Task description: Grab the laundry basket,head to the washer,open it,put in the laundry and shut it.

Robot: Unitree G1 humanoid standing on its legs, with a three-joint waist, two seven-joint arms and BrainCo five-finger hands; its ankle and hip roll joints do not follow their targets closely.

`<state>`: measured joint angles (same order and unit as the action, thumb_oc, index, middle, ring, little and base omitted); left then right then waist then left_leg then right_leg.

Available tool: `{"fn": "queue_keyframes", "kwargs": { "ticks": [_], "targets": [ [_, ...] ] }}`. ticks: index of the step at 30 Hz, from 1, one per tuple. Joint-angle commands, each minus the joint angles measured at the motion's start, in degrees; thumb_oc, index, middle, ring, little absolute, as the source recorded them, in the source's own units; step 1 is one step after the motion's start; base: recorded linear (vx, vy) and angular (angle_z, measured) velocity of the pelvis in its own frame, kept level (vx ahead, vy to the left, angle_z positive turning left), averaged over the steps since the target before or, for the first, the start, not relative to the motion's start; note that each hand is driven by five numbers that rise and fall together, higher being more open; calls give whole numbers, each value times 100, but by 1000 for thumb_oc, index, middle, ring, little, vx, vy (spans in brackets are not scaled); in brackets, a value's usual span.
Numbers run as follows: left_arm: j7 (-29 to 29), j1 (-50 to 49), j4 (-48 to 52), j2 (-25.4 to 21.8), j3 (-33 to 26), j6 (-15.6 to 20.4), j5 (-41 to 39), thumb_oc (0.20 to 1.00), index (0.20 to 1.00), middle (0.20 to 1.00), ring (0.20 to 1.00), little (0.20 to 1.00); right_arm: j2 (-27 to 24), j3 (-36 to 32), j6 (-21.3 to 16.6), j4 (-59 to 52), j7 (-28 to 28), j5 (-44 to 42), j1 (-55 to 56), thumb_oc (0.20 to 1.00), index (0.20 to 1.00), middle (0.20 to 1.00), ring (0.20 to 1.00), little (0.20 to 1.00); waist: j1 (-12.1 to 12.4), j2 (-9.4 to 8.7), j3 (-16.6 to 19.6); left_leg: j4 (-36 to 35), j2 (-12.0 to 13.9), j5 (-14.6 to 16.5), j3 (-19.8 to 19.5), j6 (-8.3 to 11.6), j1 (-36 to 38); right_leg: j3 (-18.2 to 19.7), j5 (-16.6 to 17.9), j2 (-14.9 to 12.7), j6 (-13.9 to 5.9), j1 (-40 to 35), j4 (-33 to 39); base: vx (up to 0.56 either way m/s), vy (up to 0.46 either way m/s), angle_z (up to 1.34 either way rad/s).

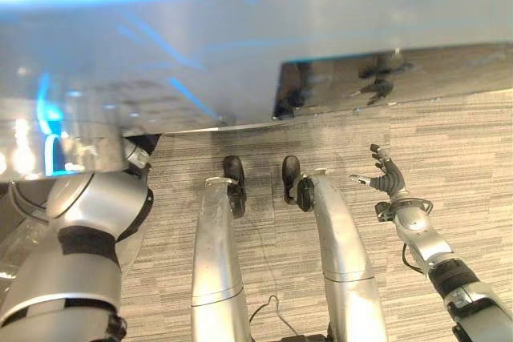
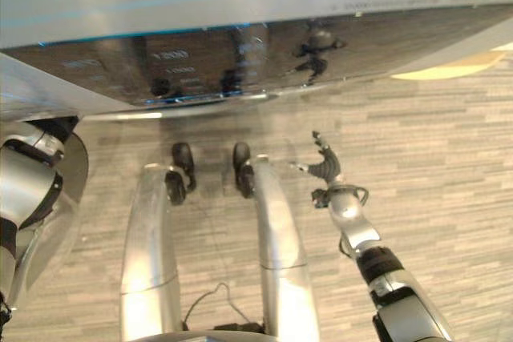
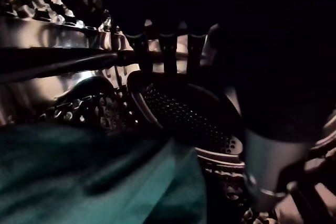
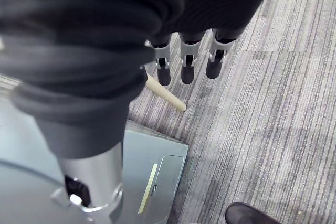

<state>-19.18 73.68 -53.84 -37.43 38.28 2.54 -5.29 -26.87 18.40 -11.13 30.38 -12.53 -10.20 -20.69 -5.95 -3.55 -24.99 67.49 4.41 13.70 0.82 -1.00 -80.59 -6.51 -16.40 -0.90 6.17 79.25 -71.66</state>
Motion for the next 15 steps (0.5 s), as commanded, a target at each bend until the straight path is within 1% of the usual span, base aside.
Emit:
{"fn": "queue_keyframes", "kwargs": {
  "ticks": [1, 2, 3, 4, 5, 6, 7, 8, 9, 13, 14, 15],
  "targets": [
    [-59, -1069, 113, 149, -700, 222, 94, 1000, 1000, 1000, 1000, 1000, 136, 197, -1, 126, 2, -145, 604, 1000, 1000, 1000, 1000, 1000, -62, 179, 913, -15, 44, 546, -379, -28, 329, 310, 74, -35, -578, -535, 1172, -11, 0, 14],
    [-47, -1379, 276, 273, -838, 247, 20, 1000, 1000, 1000, 1000, 1000, 169, 197, 45, 175, -8, -128, 595, 1000, 1000, 1000, 1000, 1000, -23, 172, 921, -132, 39, 529, -358, -20, 445, 296, 79, -55, -579, -654, 1273, -12, 9, 9],
    [-50, -1412, 302, 270, -859, 237, 27, 1000, 1000, 1000, 1000, 1000, 161, 210, 44, 175, -9, -129, 603, 1000, 1000, 1000, 1000, 1000, -34, 176, 915, -153, 37, 522, -354, -21, 477, 298, 86, -56, -579, -685, 1292, -20, 11, 8],
    [28, -1875, 489, 440, -1051, 299, -63, 1000, 1000, 1000, 1000, 1000, 244, 194, 98, 263, -23, -90, 611, 1000, 1000, 1000, 1000, 1000, 40, 157, 942, -388, 36, 467, -341, 18, 701, 281, 124, -90, -598, -874, 1465, -29, 32, 22],
    [89, -2512, 842, 633, -1265, 329, -124, 1000, 1000, 1000, 1000, 1000, 244, 179, 202, 401, -49, 20, 590, 1000, 1000, 1000, 1000, 1000, 89, 132, 931, -798, 2, 376, -290, 29, 1100, 279, 174, -115, -610, -1210, 1774, -26, 32, 23],
    [89, -2514, 845, 632, -1267, 327, -123, 1000, 1000, 1000, 1000, 1000, 244, 181, 202, 401, -49, 20, 590, 1000, 1000, 1000, 1000, 1000, 88, 130, 926, -803, 1, 374, -288, 28, 1109, 281, 176, -116, -610, -1218, 1778, -21, 38, 22],
    [178, -2983, 1013, 808, -1467, 375, -241, 1000, 1000, 1000, 1000, 1000, 270, 120, 250, 478, -74, 49, 628, 1000, 1000, 1000, 1000, 1000, 143, 117, 937, -1130, -31, 298, -261, 50, 1446, 284, 264, -162, -633, -1484, 2042, -9, 40, 26],
    [294, -3547, 1184, 991, -1587, 406, -276, 1000, 1000, 1000, 1000, 1000, 282, 50, 331, 606, -70, 114, 619, 1000, 1000, 1000, 1000, 1000, 205, 94, 951, -1629, -66, 205, -208, 65, 1929, 303, 341, -216, -646, -1925, 2474, 10, 63, 26],
    [451, -4305, 1319, 1177, -1814, 432, -438, 1000, 1000, 1000, 1000, 1000, 314, -12, 428, 733, -37, 240, 732, 1000, 1000, 1000, 1000, 1000, 280, 66, 950, -2284, -148, 34, -137, 96, 2635, 291, 533, -253, -726, -2567, 3040, 45, 67, 27],
    [740, -5538, 1529, 1416, -2116, 470, -595, 1000, 1000, 1000, 1000, 1000, 350, -151, 542, 981, 94, 446, 1024, 1000, 1000, 1000, 1000, 1000, 388, 27, 919, -3644, -346, -279, -63, 90, 4142, 302, 849, -299, -866, -3972, 4217, 102, 35, 14],
    [740, -5544, 1533, 1416, -2118, 469, -595, 1000, 1000, 1000, 1000, 1000, 350, -149, 541, 981, 94, 446, 1026, 1000, 1000, 1000, 1000, 1000, 389, 23, 898, -3671, -348, -289, -59, 90, 4182, 304, 856, -300, -867, -4007, 4236, 76, 41, 4],
    [876, -6068, 1545, 1400, -2234, 467, -475, 1000, 1000, 1000, 1000, 1000, 348, -260, 586, 1034, 169, 559, 1200, 1000, 1000, 1000, 1000, 1000, 408, -10, 899, -4355, -424, -628, 12, 64, 4814, 306, 1156, -324, -898, -4617, 4859, 98, 35, 7]
  ]
}}
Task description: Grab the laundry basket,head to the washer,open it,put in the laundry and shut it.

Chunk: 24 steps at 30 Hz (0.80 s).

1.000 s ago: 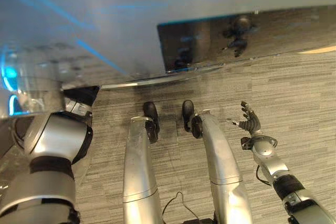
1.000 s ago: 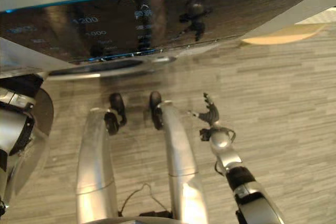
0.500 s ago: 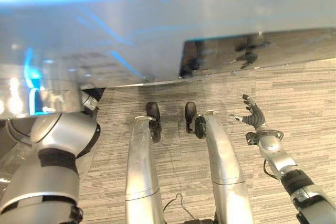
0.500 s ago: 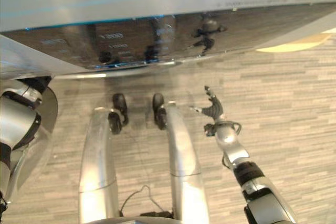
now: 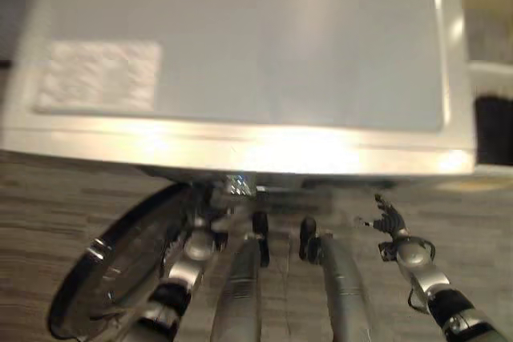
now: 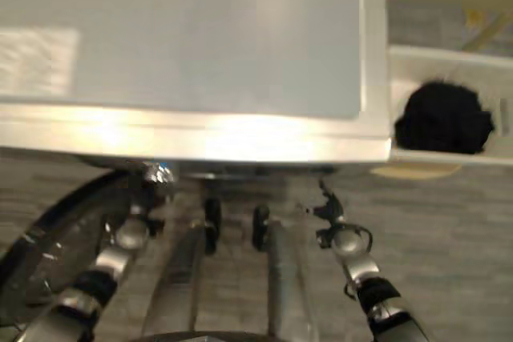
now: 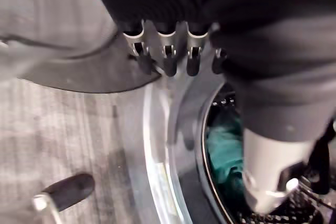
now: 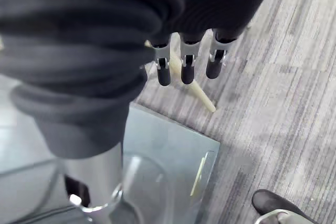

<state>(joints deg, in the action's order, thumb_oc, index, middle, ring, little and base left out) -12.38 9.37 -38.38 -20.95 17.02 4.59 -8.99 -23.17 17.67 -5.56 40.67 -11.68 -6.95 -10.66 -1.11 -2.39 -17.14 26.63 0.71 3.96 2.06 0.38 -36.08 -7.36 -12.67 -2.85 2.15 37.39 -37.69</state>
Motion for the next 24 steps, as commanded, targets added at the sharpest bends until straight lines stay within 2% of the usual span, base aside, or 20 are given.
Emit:
{"fn": "queue_keyframes", "kwargs": {
  "ticks": [1, 6, 8, 10, 12, 14, 15, 16, 17, 18, 19, 22, 23, 24],
  "targets": [
    [285, 138, -91, -203, -197, 243, -123, 1000, 1000, 1000, 1000, 1000, -17, -246, 42, 53, 156, 260, 310, 1000, 1000, 1000, 1000, 1000, -69, -121, 155, -589, -72, 254, -83, -66, 704, 392, 846, -115, -532, -745, 1714, 156, 37, 5],
    [526, -540, -371, -148, -272, 205, 210, 1000, 1000, 1000, 1000, 1000, 88, -466, 50, 203, 347, 320, 665, 1000, 1000, 1000, 1000, 1000, -105, -88, 420, -1807, -84, -49, 24, -24, 2053, 446, 1031, -48, -637, -1978, 2663, 180, -6, -11],
    [567, -646, -418, -120, -306, 183, 273, 1000, 1000, 1000, 1000, 1000, 113, -502, 42, 205, 390, 339, 755, 1000, 1000, 1000, 1000, 1000, -123, -69, 488, -1962, -69, -86, 59, -25, 2255, 474, 1055, -25, -640, -2163, 2792, 121, -35, -15],
    [635, -731, -752, -5, -306, 135, 508, 1000, 1000, 1000, 1000, 1000, 191, -491, 71, 506, 480, 429, 822, 1000, 1000, 1000, 1000, 1000, -191, -42, 804, -2322, -56, -124, 116, -17, 2807, 682, 1206, 55, -681, -2724, 3347, 161, -71, -21],
    [634, -732, -752, -4, -305, 135, 508, 1000, 1000, 1000, 1000, 1000, 191, -492, 71, 505, 480, 429, 824, 1000, 1000, 1000, 1000, 1000, -183, -41, 790, -2329, -54, -123, 123, -17, 2829, 688, 1209, 58, -681, -2744, 3357, 70, -14, -26],
    [625, -741, -853, 103, -236, 177, 457, 1000, 1000, 1000, 1000, 1000, 214, -440, 65, 682, 479, 370, 860, 1000, 1000, 1000, 1000, 1000, -120, -54, 861, -2200, -182, -15, -226, -10, 3001, 1047, 1310, 130, -685, -2984, 3625, 80, 39, -45],
    [601, -683, -903, 181, -132, 223, 493, 1000, 1000, 1000, 1000, 1000, 221, -408, 67, 833, 473, 368, 791, 1000, 1000, 1000, 1000, 1000, -35, -64, 810, -2023, -492, 27, -975, 35, 2924, 1325, 1389, 174, -714, -2993, 3708, -1, 85, -52],
    [625, -687, -949, 218, -94, 232, 529, 1000, 1000, 1000, 1000, 1000, 243, -413, 73, 890, 494, 372, 781, 1000, 1000, 1000, 1000, 1000, -58, -48, 862, -2135, -565, 39, -1172, 24, 2960, 1431, 1422, 207, -732, -2950, 3725, -17, 63, -90],
    [625, -687, -949, 218, -94, 232, 529, 1000, 1000, 1000, 1000, 1000, 243, -413, 73, 890, 494, 372, 781, 1000, 1000, 1000, 1000, 1000, -58, -48, 861, -2136, -565, 39, -1172, 24, 2961, 1431, 1422, 207, -732, -2951, 3725, 46, 111, -112],
    [682, -748, -1101, 301, -72, 235, 557, 1000, 1000, 1000, 1000, 1000, 274, -455, 85, 947, 518, 346, 818, 1000, 1000, 1000, 1000, 1000, -176, -4, 974, -2308, -551, 84, -1050, -61, 3105, 1651, 1538, 250, -821, -2907, 3729, 24, 141, -106],
    [701, -746, -1164, 319, -59, 243, 555, 1000, 1000, 1000, 1000, 1000, 285, -452, 92, 978, 508, 328, 798, 1000, 1000, 1000, 1000, 1000, -164, -12, 961, -2287, -562, 97, -909, -91, 3090, 1796, 1609, 267, -872, -2840, 3712, -7, 186, -107],
    [722, -713, -1296, 349, 36, 263, 629, 1000, 1000, 1000, 1000, 1000, 347, -456, 114, 994, 476, 272, 760, 1000, 1000, 1000, 1000, 1000, -204, -42, 895, -2293, -542, 150, -386, -194, 3009, 2091, 1756, 333, -1052, -2578, 3638, -109, 124, -113],
    [702, -675, -1298, 350, 47, 277, 638, 1000, 1000, 1000, 1000, 1000, 367, -429, 104, 982, 445, 282, 681, 1000, 1000, 1000, 1000, 1000, -195, -58, 842, -2282, -497, 148, -187, -211, 2952, 2077, 1811, 361, -1120, -2385, 3536, -232, 66, -196],
    [682, -537, -1171, 309, 120, 305, 619, 1000, 1000, 1000, 1000, 1000, 374, -400, 56, 841, 358, 348, 593, 1000, 1000, 1000, 1000, 1000, -49, -37, 703, -2314, -316, 98, 146, -199, 2853, 1149, 1659, 136, -1081, -2087, 3322, -305, 10, -184]
  ]
}}
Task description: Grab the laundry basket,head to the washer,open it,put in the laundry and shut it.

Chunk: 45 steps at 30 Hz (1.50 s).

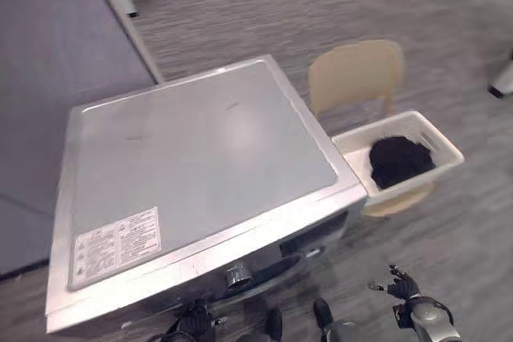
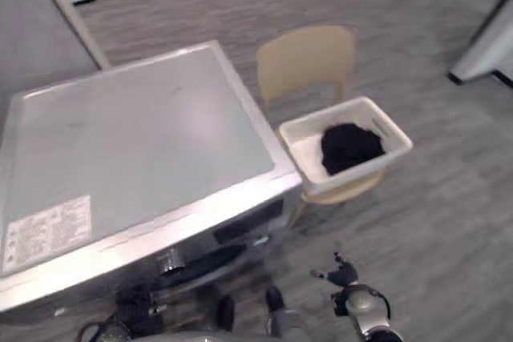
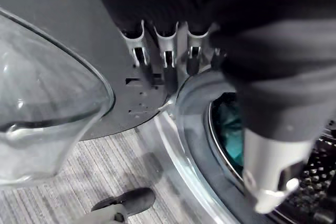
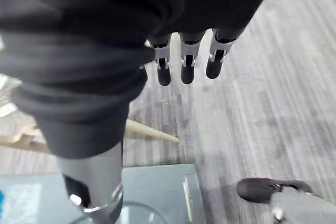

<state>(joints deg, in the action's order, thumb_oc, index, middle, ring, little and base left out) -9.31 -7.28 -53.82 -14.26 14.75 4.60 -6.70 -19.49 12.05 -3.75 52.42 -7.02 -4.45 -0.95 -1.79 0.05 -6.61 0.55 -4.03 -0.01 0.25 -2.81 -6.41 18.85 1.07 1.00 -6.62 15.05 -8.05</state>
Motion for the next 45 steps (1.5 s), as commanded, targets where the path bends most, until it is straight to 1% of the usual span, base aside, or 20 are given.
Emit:
{"fn": "queue_keyframes", "kwargs": {
  "ticks": [1, 2, 4, 5, 9, 14, 15, 16, 19, 20, 22, 25, 28, 29, 32, 35, 38, 39, 41, 45],
  "targets": [
    [373, 1228, 495, -383, 418, 310, 406, 1000, 1000, 1000, 1000, 1000, 39, 172, -176, -476, -148, 166, -370, 1000, 1000, 1000, 1000, 1000, 172, -200, -418, 181, 411, 391, 734, 193, -45, -3023, -90, -704, -52, 20, 144, -246, -17, -191],
    [373, 1229, 495, -383, 418, 309, 406, 1000, 1000, 1000, 1000, 1000, 38, 171, -175, -478, -148, 166, -370, 1000, 1000, 1000, 1000, 1000, 168, -198, -429, 178, 411, 392, 729, 193, -31, -3028, -96, -705, -52, 6, 141, -141, -30, -164],
    [430, 1295, 735, -397, 491, 286, 415, 1000, 1000, 1000, 1000, 1000, 34, 178, -151, -569, -215, 340, -337, 1000, 1000, 1000, 1000, 1000, 281, -147, -378, 31, 740, 459, 1406, 248, 282, -4156, -404, -1087, -2, -228, -414, -10, -51, -189],
    [438, 1315, 781, -392, 498, 271, 399, 1000, 1000, 1000, 1000, 1000, 22, 170, -127, -552, -244, 382, -343, 1000, 1000, 1000, 1000, 1000, 287, -156, -346, 9, 773, 488, 1570, 233, 337, -4252, -435, -1148, -21, -321, -500, 17, -47, -96],
    [379, 1453, 962, -278, 624, 311, 234, 1000, 1000, 1000, 1000, 1000, -53, 162, -66, -686, -334, 414, -329, 1000, 1000, 1000, 1000, 1000, 232, -211, -216, 162, 804, 590, 2018, 278, 428, -3905, -415, -943, -103, -711, 79, 29, -171, -75],
    [388, 1581, 1150, -24, 814, 327, 122, 1000, 1000, 1000, 1000, 1000, -118, 103, -55, -852, -364, 367, -194, 1000, 1000, 1000, 1000, 1000, 93, -71, -223, 982, 1027, 860, 2068, 405, 357, -3469, -329, -654, -42, -1015, 778, 102, -153, -133],
    [371, 1591, 1233, 25, 837, 342, 77, 1000, 1000, 1000, 1000, 1000, -142, 125, -57, -867, -354, 352, -201, 1000, 1000, 1000, 1000, 1000, 92, -37, -261, 1240, 1079, 859, 2004, 461, 285, -3389, -329, -616, 1, -1065, 864, 0, -102, -200],
    [344, 1663, 1353, 73, 909, 350, 12, 1000, 1000, 1000, 1000, 1000, -212, 175, -43, -952, -366, 367, -226, 1000, 1000, 1000, 1000, 1000, 173, -38, -355, 1683, 1027, 507, 1667, 546, -8, -3275, -220, -595, 106, -1084, 1037, 31, -131, -209],
    [288, 1647, 1371, 123, 987, 351, 34, 1000, 1000, 1000, 1000, 1000, -293, 213, -22, -1066, -325, 414, -121, 1000, 1000, 1000, 1000, 1000, 289, -30, -468, 1819, 655, 691, 947, 564, -387, -2902, -219, -538, 143, -1162, 1170, 168, -68, -92],
    [288, 1592, 1328, 149, 989, 331, 61, 1000, 1000, 1000, 1000, 1000, -308, 208, -21, -1047, -306, 427, -74, 1000, 1000, 1000, 1000, 1000, 353, -15, -508, 1592, 435, 800, 686, 503, -494, -2709, -258, -478, 131, -1195, 1180, 216, 24, -94],
    [288, 1550, 1291, 159, 981, 310, 94, 1000, 1000, 1000, 1000, 1000, -309, 193, -26, -1018, -306, 417, -45, 1000, 1000, 1000, 1000, 1000, 366, -2, -518, 1365, 341, 715, 561, 487, -520, -2625, -267, -431, 137, -1188, 1169, 136, 13, -83],
    [269, 1504, 1198, 145, 952, 279, 176, 1000, 1000, 1000, 1000, 1000, -308, 166, -60, -941, -352, 387, 2, 1000, 1000, 1000, 1000, 1000, 435, 20, -596, 992, 96, 375, 290, 509, -798, -2513, -298, -277, 177, -1258, 1154, 169, -6, -63],
    [261, 1388, 1193, 84, 874, 279, 203, 1000, 1000, 1000, 1000, 1000, -290, 129, -101, -882, -373, 313, 77, 1000, 1000, 1000, 1000, 1000, 545, 58, -624, 546, 70, -29, 360, 491, -966, -2445, -453, -73, 226, -1453, 1174, 247, 8, 7],
    [244, 1326, 1150, 45, 789, 276, 212, 1000, 1000, 1000, 1000, 1000, -288, 125, -112, -845, -419, 305, 95, 1000, 1000, 1000, 1000, 1000, 641, 102, -647, 235, 110, -235, 592, 513, -1167, -2447, -646, 34, 260, -1634, 1156, 271, 40, -1],
    [164, 1203, 1156, -74, 545, 269, 146, 1000, 1000, 1000, 1000, 1000, -234, 108, -102, -905, -451, 237, 112, 1000, 1000, 1000, 1000, 1000, 868, 56, -667, 6, 185, -468, 924, 533, -1458, -2330, -924, 155, 296, -2059, 1127, 372, 88, 7],
    [192, 1085, 1091, -108, 443, 273, 105, 1000, 1000, 1000, 1000, 1000, -144, 126, -116, -826, -387, 264, 133, 1000, 1000, 1000, 1000, 1000, 942, 23, -523, -51, 240, -620, 848, 415, -1329, -2267, -994, 193, 272, -2201, 1099, 354, 97, -19],
    [224, 992, 1010, -226, 338, 248, 58, 1000, 1000, 1000, 1000, 1000, 3, 97, -117, -709, -359, 236, 127, 1000, 1000, 1000, 1000, 1000, 1058, -228, -394, 184, 196, -516, 758, 256, -1269, -2276, -1128, 28, 202, -2189, 610, 390, 102, -8],
    [245, 931, 1078, -423, 210, 252, 44, 1000, 1000, 1000, 1000, 1000, 32, 129, -160, -766, -304, 269, 26, 1000, 1000, 1000, 1000, 1000, 1104, -348, -403, 328, 158, -211, 666, 85, -928, -2483, -786, -118, -229, -1697, -817, 374, 138, 32],
    [241, 922, 1102, -464, 169, 265, 34, 1000, 1000, 1000, 1000, 1000, 44, 105, -163, -771, -283, 282, 14, 1000, 1000, 1000, 1000, 1000, 1030, -299, -428, 299, 120, -77, 530, 14, -624, -2595, -578, -204, -354, -1341, -1383, 357, 106, 34],
    [222, 933, 1118, -437, 151, 294, -45, 1000, 1000, 1000, 1000, 1000, 44, 78, -178, -738, -291, 281, -86, 1000, 1000, 1000, 1000, 1000, 839, -42, -436, 77, 101, 59, 82, 17, -84, -2825, -766, -277, -45, -681, -1083, 247, 18, 93]
  ]
}}
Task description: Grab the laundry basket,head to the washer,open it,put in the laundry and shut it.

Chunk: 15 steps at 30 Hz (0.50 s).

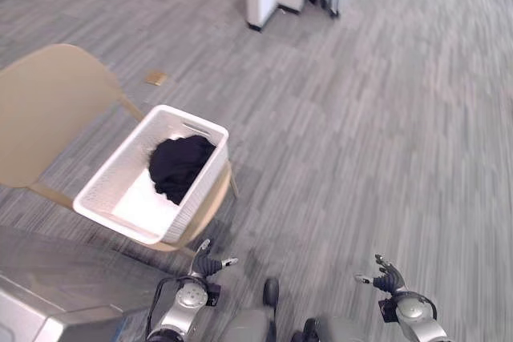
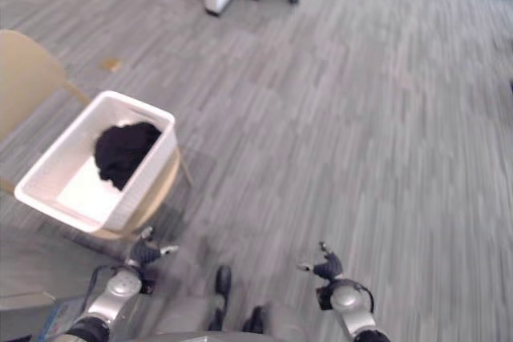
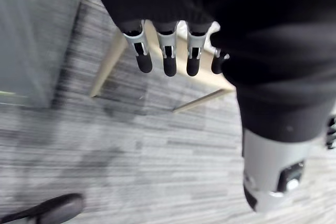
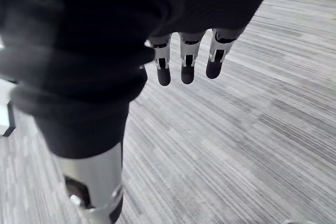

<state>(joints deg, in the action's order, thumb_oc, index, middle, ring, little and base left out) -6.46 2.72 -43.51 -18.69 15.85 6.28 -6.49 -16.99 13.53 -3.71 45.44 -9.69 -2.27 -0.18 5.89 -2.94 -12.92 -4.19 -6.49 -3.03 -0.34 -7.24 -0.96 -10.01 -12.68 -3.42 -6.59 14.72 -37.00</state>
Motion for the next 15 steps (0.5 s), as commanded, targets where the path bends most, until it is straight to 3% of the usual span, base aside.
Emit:
{"fn": "queue_keyframes", "kwargs": {
  "ticks": [1, 2, 3, 4, 5, 9, 12, 15],
  "targets": [
    [-52, -59, 92, 19, 67, 119, -59, 1000, 1000, 1000, 1000, 1000, -226, -72, -180, -45, -32, 56, -172, 1000, 1000, 1000, 1000, 1000, 17, 272, 191, 551, 311, 388, 10, 472, -557, 129, 616, 177, 1, -588, 2001, 325, -73, 94],
    [-78, 48, 53, 43, 131, 123, -42, 1000, 1000, 1000, 1000, 1000, -258, -81, -185, -48, -73, -13, -208, 1000, 1000, 1000, 1000, 1000, -117, 296, 120, 613, 155, 460, -387, 490, -412, 641, 723, 392, 47, -274, 2356, 230, -64, 93],
    [-78, 50, 52, 43, 131, 124, -41, 1000, 1000, 1000, 1000, 1000, -259, -81, -185, -47, -73, -14, -209, 1000, 1000, 1000, 1000, 1000, -120, 298, 129, 613, 156, 455, -390, 491, -425, 638, 734, 393, 47, -267, 2368, 279, -110, 145],
    [-90, 222, 1, 104, 208, 141, -43, 1000, 1000, 1000, 1000, 1000, -309, -100, -161, -25, -107, -66, -240, 1000, 1000, 1000, 1000, 1000, -264, 307, 51, 714, -47, 522, -871, 547, -364, 1308, 976, 520, -14, -12, 2765, 177, -98, 159],
    [-94, 301, -165, 137, 231, 81, 24, 1000, 1000, 1000, 1000, 1000, -381, -57, -139, 129, -145, -21, -321, 1000, 1000, 1000, 1000, 1000, -292, 315, 0, 785, -110, 556, -1029, 579, -344, 1461, 1057, 533, -22, 65, 2832, 176, -98, 165],
    [-99, 306, -246, 263, 292, 187, -114, 1000, 1000, 1000, 1000, 1000, -378, -75, -183, 188, -61, -77, -285, 1000, 1000, 1000, 1000, 1000, -246, 219, 136, 1047, -259, 742, -1455, 690, -411, 1285, 1126, 354, 93, -280, 3005, 137, -180, 193],
    [-47, 260, -214, 268, 267, 172, -189, 1000, 1000, 1000, 1000, 1000, -423, -80, -221, 216, -43, -102, -273, 1000, 1000, 1000, 1000, 1000, -256, 180, 170, 1256, -227, 793, -1470, 770, -542, 1051, 1110, 276, 146, -406, 3149, 95, -145, 125],
    [-55, 239, -258, 197, 187, 124, -227, 1000, 1000, 1000, 1000, 1000, -482, -62, -211, 272, -51, -117, -279, 1000, 1000, 1000, 1000, 1000, -268, 129, 122, 1416, 71, 849, -622, 762, -787, 463, 1032, 86, 180, -773, 3394, 84, -130, 138]
  ]
}}
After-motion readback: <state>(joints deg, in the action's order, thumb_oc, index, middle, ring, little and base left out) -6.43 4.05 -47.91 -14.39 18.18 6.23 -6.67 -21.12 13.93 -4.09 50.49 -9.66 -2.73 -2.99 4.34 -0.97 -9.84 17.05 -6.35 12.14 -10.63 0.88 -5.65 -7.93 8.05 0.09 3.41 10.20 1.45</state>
